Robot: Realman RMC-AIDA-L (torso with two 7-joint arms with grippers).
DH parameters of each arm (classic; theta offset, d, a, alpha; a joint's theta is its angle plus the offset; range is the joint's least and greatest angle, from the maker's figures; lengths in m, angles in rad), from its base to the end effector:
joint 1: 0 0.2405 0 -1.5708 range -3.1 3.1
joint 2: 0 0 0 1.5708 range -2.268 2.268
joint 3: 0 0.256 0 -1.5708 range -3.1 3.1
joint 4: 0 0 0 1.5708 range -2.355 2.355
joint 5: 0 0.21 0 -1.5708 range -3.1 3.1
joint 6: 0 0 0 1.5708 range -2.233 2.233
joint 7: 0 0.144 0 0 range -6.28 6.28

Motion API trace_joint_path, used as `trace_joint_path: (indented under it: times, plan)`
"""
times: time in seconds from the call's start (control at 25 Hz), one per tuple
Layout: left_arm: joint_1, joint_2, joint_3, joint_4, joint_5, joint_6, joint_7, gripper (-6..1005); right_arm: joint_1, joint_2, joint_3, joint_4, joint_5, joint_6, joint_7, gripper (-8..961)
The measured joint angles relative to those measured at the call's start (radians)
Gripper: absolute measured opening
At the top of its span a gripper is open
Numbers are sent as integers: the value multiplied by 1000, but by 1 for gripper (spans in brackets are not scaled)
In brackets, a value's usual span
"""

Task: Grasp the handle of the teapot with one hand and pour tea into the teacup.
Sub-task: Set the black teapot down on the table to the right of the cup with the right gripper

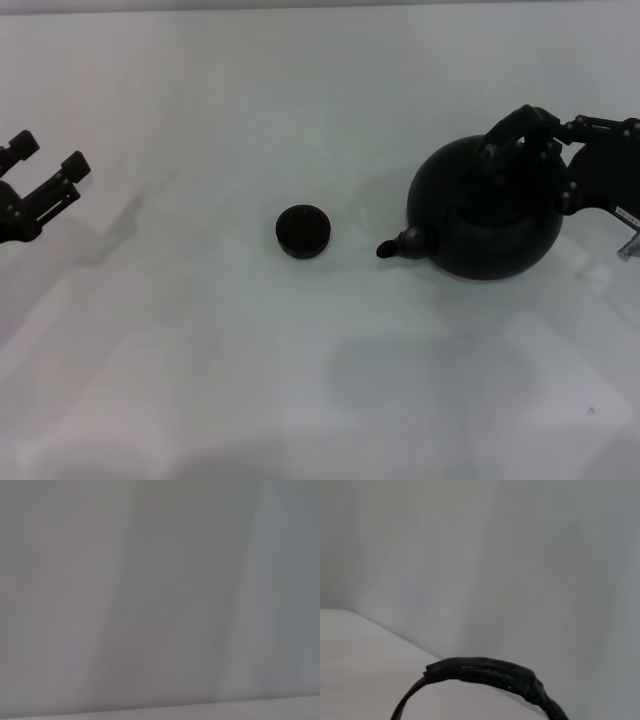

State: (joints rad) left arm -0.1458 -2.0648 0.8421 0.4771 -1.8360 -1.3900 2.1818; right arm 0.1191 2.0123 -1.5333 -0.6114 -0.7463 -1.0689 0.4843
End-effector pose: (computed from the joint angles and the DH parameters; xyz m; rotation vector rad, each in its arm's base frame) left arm -0.3584 0.2512 0.0209 -2.0482 -0.7071 -0.8551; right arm 0.3263 0.2800 -0.0133 -2.1607 0.2303 0.5685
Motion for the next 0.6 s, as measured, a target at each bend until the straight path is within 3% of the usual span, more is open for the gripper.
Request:
trace_joint_path:
  times: [0.6]
  plan:
    - [-1,-5,0,-4,-1,0,-5,774,62,-3,10,77,5,3,-21,135]
